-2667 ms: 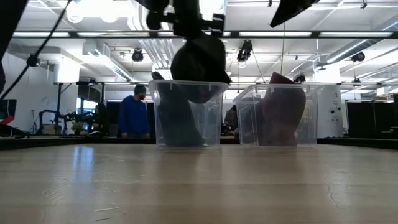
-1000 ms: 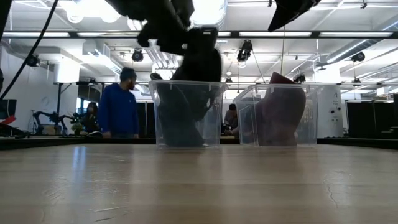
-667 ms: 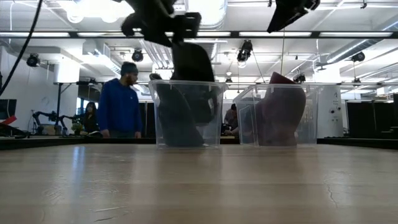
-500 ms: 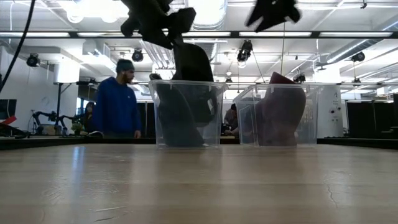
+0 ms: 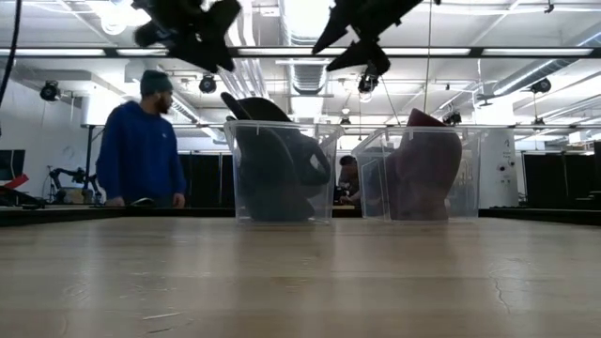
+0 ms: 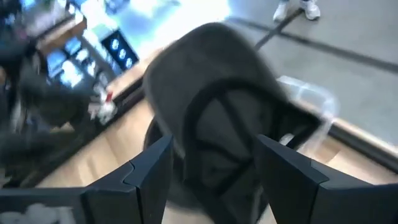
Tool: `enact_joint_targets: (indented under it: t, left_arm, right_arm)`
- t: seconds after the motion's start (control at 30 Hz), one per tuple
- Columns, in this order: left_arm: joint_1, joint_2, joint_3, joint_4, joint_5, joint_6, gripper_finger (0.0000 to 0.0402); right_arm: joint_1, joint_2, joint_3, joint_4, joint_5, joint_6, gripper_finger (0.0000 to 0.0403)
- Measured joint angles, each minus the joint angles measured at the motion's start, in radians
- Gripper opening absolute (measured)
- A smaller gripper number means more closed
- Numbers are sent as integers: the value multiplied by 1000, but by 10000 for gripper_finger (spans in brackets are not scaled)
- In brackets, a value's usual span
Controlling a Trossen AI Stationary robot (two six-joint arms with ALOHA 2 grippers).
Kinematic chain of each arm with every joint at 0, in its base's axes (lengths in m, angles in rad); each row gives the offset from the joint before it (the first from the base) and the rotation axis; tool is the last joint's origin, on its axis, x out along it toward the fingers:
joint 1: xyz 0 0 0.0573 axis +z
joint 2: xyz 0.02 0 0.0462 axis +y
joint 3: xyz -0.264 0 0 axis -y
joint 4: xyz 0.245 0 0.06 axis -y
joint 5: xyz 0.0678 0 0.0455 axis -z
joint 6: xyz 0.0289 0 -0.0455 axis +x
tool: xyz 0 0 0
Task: Pick & Place hat
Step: Return to Home Position
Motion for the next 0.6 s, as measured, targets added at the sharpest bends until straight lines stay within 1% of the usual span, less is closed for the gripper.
enact_joint_targets:
  t: [0.03, 0.1, 0.23, 0.3, 0.33, 0.37, 0.47, 0.53, 0.6]
  left_arm:
    - [-8, -25, -21, 0, -52, -21, 178]
    - [-23, -73, -54, -4, -97, -34, 178]
    - [-36, -152, -85, 19, -96, -36, 178]
    - [-36, -186, -90, 19, -92, -45, 178]
    - [-35, -203, -91, 19, -69, -52, 178]
    - [-34, -218, -92, 19, -16, -61, 178]
    - [-22, -270, -107, 72, 260, -22, 178]
    - [-19, -298, -147, 175, 417, 45, 178]
    - [-11, -323, -211, 321, 557, 106, 178]
  right_arm:
    - [4, 17, 17, -19, -6, 0, 215]
    - [15, 46, 51, -77, -12, -3, 215]
    - [36, 64, 98, -207, -7, -19, 215]
    - [53, 48, 102, -272, -4, -24, 215]
    - [63, 33, 99, -296, -4, -25, 215]
    - [77, 18, 91, -313, -5, -33, 215]
    - [135, -49, 56, -336, -13, -85, 215]
    - [183, -113, 15, -319, -13, -92, 215]
    - [233, -179, -44, -300, -18, -73, 215]
